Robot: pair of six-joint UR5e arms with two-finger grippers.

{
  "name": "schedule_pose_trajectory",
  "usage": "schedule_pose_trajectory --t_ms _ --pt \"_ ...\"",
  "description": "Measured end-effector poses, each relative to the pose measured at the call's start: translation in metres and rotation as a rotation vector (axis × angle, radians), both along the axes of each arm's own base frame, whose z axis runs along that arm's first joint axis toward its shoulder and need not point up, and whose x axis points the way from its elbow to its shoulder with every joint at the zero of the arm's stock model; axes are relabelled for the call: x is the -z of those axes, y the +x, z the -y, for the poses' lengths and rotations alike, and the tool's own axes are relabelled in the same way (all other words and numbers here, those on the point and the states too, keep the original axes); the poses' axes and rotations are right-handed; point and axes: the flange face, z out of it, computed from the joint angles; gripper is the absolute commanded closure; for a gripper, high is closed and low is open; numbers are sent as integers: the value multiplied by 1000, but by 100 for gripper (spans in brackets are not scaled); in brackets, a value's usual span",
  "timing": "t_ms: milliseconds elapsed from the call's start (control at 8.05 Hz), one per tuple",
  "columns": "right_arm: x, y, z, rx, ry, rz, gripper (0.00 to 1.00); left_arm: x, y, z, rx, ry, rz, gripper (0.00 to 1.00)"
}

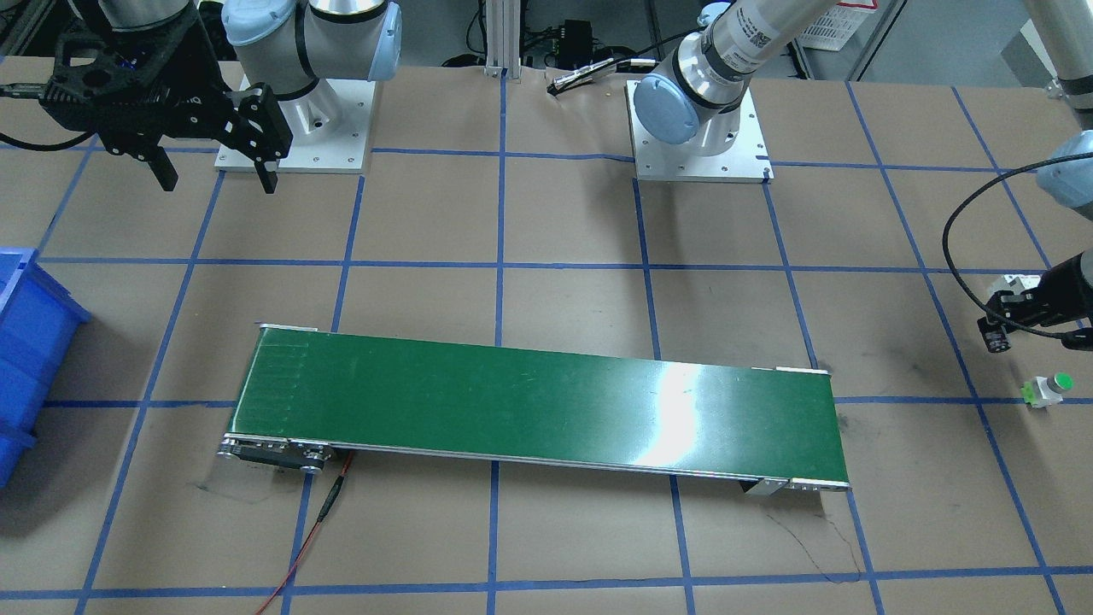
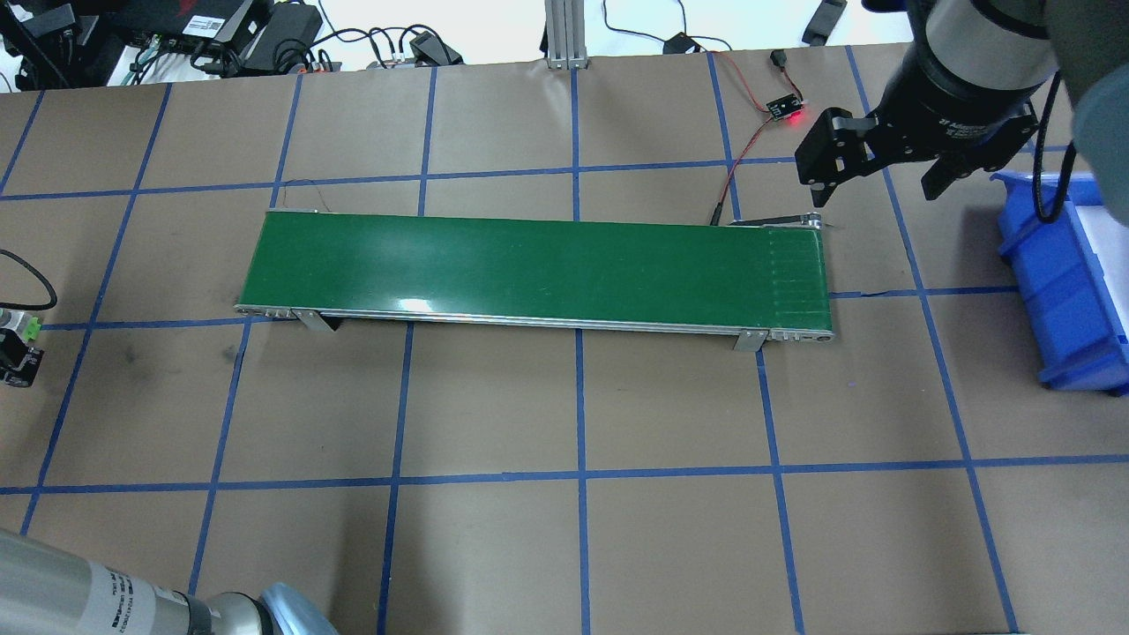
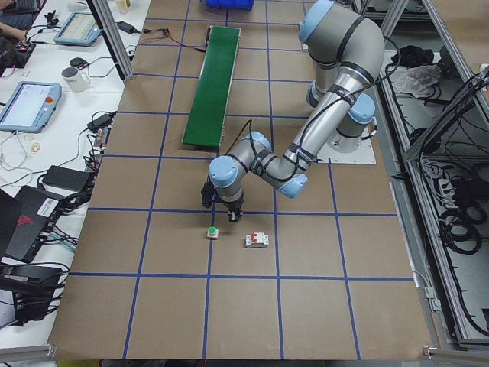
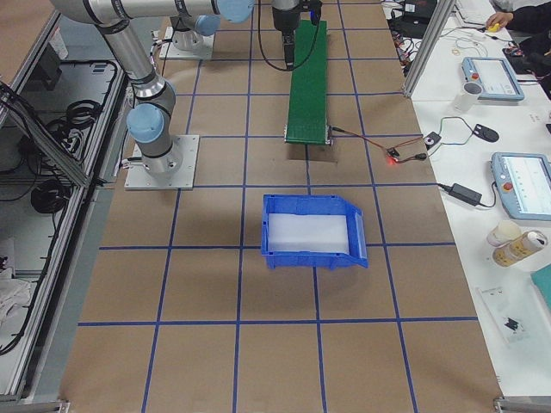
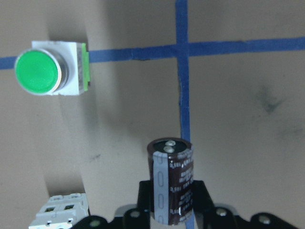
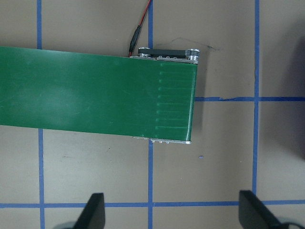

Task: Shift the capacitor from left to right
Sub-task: 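Lift the capacitor with the left gripper and carry it over the belt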

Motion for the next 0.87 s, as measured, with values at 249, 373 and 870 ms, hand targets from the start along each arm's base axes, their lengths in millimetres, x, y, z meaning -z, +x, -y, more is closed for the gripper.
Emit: schedule_pose_trajectory --t_ms 249,373,870 --pt "-1 0 -1 -1 -2 -1 0 -26 -23 15 34 -28 27 100" --pt "-1 0 -1 -1 -2 -1 0 -39 -50 32 46 -45 46 100" --pt "2 -1 -3 -2 23 -6 0 -57 -197 98 -63 -39 67 100"
